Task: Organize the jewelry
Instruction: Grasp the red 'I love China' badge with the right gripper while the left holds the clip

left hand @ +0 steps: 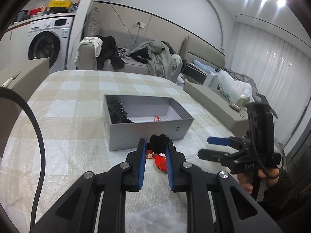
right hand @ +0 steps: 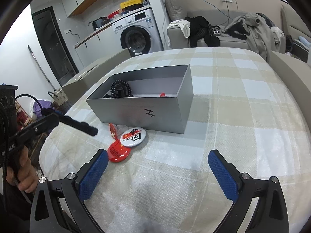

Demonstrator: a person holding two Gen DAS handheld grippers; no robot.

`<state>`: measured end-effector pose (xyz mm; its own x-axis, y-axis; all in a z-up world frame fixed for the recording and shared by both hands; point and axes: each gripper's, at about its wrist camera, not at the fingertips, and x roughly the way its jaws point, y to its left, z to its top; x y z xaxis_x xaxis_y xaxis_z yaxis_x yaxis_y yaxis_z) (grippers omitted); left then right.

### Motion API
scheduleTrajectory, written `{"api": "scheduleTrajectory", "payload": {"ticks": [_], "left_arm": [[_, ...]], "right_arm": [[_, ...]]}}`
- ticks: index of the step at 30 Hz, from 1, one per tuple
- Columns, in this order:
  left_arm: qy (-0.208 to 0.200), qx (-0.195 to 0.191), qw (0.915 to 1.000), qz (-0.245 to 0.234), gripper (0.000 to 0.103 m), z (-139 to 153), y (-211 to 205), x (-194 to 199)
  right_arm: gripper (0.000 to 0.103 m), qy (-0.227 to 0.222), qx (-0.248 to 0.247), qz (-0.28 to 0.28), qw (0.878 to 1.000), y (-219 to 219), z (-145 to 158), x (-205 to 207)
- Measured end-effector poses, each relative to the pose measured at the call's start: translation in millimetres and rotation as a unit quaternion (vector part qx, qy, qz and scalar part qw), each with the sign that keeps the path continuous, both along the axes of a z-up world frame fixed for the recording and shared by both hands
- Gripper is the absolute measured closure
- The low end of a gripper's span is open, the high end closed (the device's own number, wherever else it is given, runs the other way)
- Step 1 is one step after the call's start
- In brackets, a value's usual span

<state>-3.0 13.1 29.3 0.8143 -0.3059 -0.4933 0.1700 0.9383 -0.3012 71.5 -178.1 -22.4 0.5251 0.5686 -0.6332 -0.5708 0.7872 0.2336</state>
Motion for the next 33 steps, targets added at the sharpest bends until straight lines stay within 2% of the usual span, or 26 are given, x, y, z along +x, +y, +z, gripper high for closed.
{"api": "scheduleTrajectory", "payload": {"ticks": [9, 17, 19, 25, 33], "left_arm": [[-0.016, 0.016, 0.9986, 0.047, 0.089, 0.0, 7.6, 0.5], [-0.006, 0.027, 0.9979, 0.058, 0.089, -4.0, 11.5, 1.5], [-0.006, 0.026, 0.9978, 0.060, 0.089, -4.3, 12.5, 0.3], [-0.004, 0.027, 0.9976, 0.064, 0.089, -4.2, 13.9, 0.3], [-0.003, 0.027, 0.9974, 0.067, 0.089, -3.6, 15.8, 1.4]], "right_arm": [[0.001, 0.005, -0.029, 0.047, 0.998, 25.0, -3.5, -5.5], [0.026, 0.022, -0.053, 0.082, 0.995, 52.8, -12.2, -2.9], [0.035, 0.019, -0.064, 0.095, 0.993, 60.6, -13.0, -5.3], [0.049, -0.001, -0.093, 0.123, 0.988, 80.8, -15.2, -14.8], [0.052, -0.019, -0.108, 0.124, 0.986, 91.5, -17.1, -14.8]]}}
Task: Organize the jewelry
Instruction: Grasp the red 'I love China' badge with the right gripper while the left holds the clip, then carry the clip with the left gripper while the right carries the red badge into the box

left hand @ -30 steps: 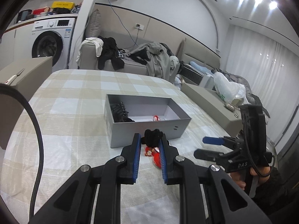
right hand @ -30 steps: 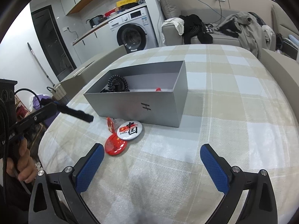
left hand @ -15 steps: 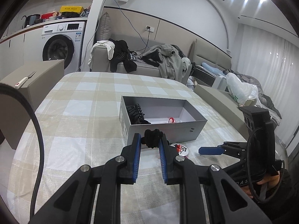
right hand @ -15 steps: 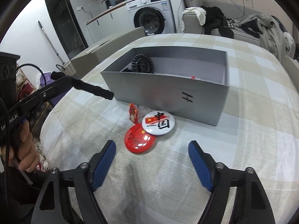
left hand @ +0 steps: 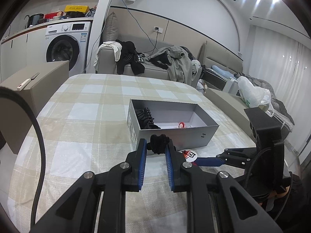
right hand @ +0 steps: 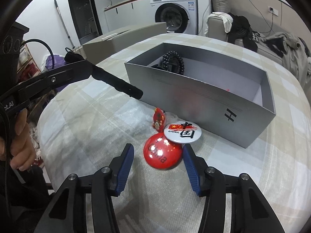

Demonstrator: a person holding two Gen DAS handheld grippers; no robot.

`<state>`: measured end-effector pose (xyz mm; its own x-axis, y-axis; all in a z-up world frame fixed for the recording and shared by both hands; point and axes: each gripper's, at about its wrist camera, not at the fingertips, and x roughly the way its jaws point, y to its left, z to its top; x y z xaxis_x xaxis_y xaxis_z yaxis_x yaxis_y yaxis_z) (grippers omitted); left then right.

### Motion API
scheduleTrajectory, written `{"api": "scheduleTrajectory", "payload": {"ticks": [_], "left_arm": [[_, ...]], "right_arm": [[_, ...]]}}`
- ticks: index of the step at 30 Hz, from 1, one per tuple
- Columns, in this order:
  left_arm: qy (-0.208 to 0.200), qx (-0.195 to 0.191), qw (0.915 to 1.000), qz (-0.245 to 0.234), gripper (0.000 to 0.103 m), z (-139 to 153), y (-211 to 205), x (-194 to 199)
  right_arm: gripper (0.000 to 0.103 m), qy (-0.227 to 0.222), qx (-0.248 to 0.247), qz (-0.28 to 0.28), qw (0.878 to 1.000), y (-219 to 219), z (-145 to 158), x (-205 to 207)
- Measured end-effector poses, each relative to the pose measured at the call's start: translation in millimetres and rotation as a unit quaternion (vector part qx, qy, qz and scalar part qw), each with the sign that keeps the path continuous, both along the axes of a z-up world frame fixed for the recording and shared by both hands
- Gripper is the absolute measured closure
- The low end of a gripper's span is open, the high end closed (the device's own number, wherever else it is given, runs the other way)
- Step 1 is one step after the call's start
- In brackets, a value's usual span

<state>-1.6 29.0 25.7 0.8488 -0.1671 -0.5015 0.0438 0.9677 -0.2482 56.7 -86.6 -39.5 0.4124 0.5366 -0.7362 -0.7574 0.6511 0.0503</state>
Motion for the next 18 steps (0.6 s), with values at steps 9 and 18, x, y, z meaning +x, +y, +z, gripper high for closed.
{"api": "scheduleTrajectory", "payload": {"ticks": [9, 18], "left_arm": [[0.001, -0.001, 1.0000, 0.002, 0.089, -0.5, 1.0, -0.6], [0.001, -0.001, 1.0000, 0.000, 0.089, -1.5, 1.0, 0.0]], "right_arm": [[0.062, -0.047, -0.035, 0.008, 0.998, 3.3, -4.0, -11.5], [0.099, -0.038, 0.005, -0.010, 0.999, -29.1, 11.9, -6.3]]}}
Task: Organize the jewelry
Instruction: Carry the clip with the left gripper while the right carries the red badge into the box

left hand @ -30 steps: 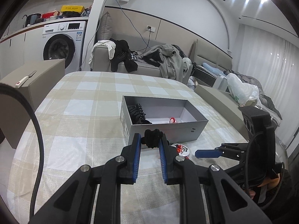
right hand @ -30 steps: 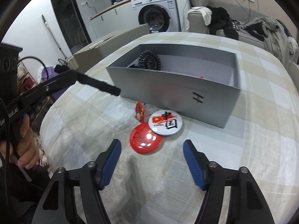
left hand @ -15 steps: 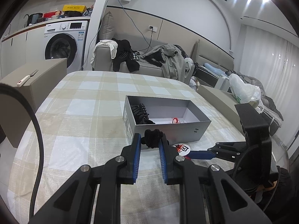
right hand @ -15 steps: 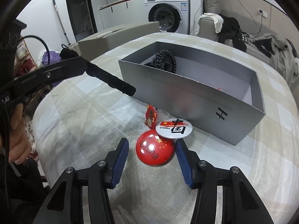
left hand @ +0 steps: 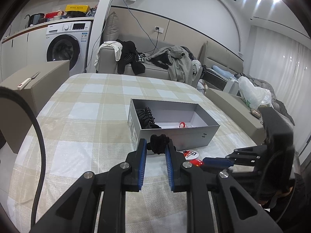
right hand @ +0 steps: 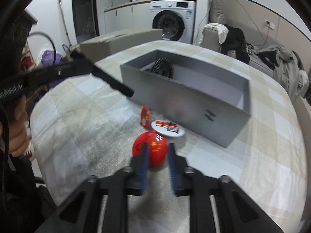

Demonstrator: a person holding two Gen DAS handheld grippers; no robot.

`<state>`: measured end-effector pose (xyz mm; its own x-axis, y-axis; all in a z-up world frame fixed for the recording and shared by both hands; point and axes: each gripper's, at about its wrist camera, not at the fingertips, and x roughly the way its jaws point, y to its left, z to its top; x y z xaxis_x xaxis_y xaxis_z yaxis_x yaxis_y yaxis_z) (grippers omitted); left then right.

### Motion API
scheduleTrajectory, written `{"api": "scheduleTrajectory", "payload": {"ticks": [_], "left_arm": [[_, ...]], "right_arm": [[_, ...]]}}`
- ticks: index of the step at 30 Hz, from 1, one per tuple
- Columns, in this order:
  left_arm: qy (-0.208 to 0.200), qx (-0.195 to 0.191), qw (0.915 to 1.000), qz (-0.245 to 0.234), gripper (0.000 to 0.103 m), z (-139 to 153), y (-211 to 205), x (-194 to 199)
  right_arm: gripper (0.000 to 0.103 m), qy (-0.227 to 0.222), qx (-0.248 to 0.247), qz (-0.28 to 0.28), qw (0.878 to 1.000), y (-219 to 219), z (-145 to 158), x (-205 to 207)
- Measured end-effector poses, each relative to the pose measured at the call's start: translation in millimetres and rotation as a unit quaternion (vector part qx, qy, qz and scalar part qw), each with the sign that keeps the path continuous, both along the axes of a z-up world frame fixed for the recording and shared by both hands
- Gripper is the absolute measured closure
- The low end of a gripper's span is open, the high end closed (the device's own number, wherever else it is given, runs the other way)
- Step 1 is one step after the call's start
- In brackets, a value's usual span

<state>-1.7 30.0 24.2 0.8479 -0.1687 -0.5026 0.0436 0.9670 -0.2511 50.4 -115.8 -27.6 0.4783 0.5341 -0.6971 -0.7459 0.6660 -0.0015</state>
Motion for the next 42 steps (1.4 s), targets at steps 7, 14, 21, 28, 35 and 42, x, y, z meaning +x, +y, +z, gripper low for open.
{"api": "scheduleTrajectory", "payload": {"ticks": [7, 14, 21, 28, 35, 42], "left_arm": [[0.003, 0.004, 1.0000, -0.001, 0.089, -0.2, -1.5, 0.6], [0.003, 0.003, 1.0000, 0.003, 0.089, 0.0, 0.1, 0.8], [0.001, 0.004, 1.0000, 0.002, 0.089, 1.0, 0.0, 0.6], [0.000, 0.002, 1.0000, 0.003, 0.089, 0.5, 0.8, 0.1], [-0.003, 0.001, 1.0000, 0.001, 0.089, 1.8, 1.2, -0.8], [-0.008, -0.002, 1.0000, 0.004, 0.089, 2.8, 1.3, -1.7]], "right_arm": [[0.087, 0.032, 0.003, -0.010, 0.999, -8.7, -11.3, 9.6], [0.063, 0.048, 0.021, 0.001, 0.999, -0.8, -6.2, 8.9], [0.053, 0.016, -0.032, 0.037, 0.999, 24.5, -14.1, -12.7], [0.063, -0.005, -0.047, 0.045, 0.998, 31.9, -14.6, -20.7], [0.063, 0.001, -0.012, 0.047, 0.999, 15.0, -5.5, -22.2], [0.063, -0.017, 0.040, 0.039, 0.998, -3.8, 22.2, -20.0]]}}
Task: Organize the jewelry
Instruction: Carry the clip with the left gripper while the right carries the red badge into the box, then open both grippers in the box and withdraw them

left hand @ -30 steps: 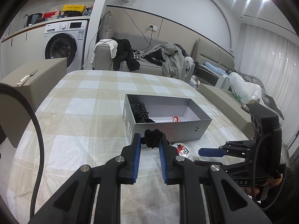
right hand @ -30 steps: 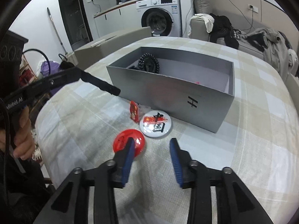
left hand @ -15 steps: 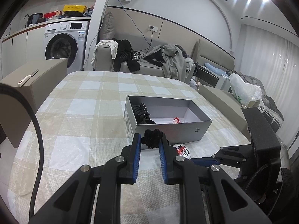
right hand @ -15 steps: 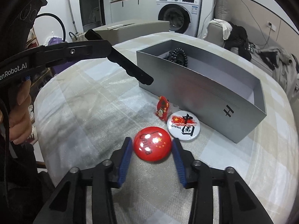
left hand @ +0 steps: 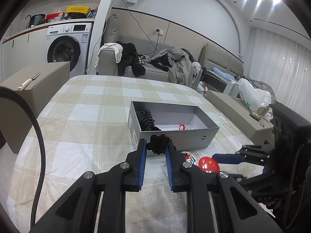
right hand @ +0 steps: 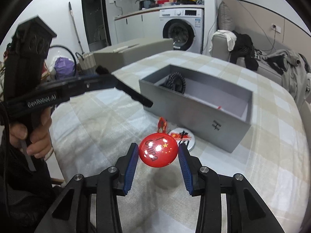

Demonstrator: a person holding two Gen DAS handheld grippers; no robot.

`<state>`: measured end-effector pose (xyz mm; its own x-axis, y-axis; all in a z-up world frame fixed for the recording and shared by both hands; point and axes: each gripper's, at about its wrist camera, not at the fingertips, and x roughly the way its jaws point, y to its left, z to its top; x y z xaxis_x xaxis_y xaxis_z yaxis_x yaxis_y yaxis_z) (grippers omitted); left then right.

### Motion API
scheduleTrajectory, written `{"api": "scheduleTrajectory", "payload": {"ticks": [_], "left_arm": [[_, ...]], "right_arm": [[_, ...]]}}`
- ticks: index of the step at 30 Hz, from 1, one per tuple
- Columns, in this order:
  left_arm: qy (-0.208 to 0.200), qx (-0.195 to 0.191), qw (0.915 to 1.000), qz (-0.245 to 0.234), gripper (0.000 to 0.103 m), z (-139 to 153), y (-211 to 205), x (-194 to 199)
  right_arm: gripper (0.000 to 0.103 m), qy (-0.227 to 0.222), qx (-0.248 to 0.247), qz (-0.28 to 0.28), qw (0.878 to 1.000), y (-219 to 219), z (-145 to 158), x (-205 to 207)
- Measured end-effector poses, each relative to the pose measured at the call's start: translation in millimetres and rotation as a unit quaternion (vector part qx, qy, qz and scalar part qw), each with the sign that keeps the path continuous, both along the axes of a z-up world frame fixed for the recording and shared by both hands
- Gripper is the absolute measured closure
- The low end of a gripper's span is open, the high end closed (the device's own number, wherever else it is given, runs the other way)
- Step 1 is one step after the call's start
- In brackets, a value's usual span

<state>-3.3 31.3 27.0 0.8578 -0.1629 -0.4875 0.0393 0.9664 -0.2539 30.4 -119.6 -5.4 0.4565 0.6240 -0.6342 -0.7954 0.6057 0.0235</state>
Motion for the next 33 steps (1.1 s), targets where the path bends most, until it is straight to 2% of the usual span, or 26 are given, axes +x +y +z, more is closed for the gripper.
{"api": "scheduleTrajectory", "payload": {"ticks": [10, 16, 22, 25, 33], "left_arm": [[-0.025, -0.015, 0.9996, 0.003, 0.089, 16.5, -0.2, 9.7], [-0.043, -0.014, 0.9990, -0.006, 0.089, 32.2, -5.6, 21.2], [-0.052, -0.013, 0.9984, -0.018, 0.089, 39.2, -13.8, 37.6], [-0.054, 0.001, 0.9984, -0.015, 0.089, 37.7, -14.5, 47.5], [-0.018, -0.020, 0.9996, 0.006, 0.089, 12.9, -0.5, 67.1]], "right_arm": [[0.062, -0.007, 0.086, -0.053, 0.995, -27.1, 44.8, 23.2], [0.062, -0.005, 0.118, -0.070, 0.990, -29.7, 61.6, 39.0], [0.062, 0.020, 0.147, -0.102, 0.984, -34.3, 60.2, 62.3], [0.062, 0.032, 0.150, -0.115, 0.982, -36.5, 55.3, 72.6], [0.062, 0.064, 0.152, -0.131, 0.978, -37.9, 38.0, 86.7]]}}
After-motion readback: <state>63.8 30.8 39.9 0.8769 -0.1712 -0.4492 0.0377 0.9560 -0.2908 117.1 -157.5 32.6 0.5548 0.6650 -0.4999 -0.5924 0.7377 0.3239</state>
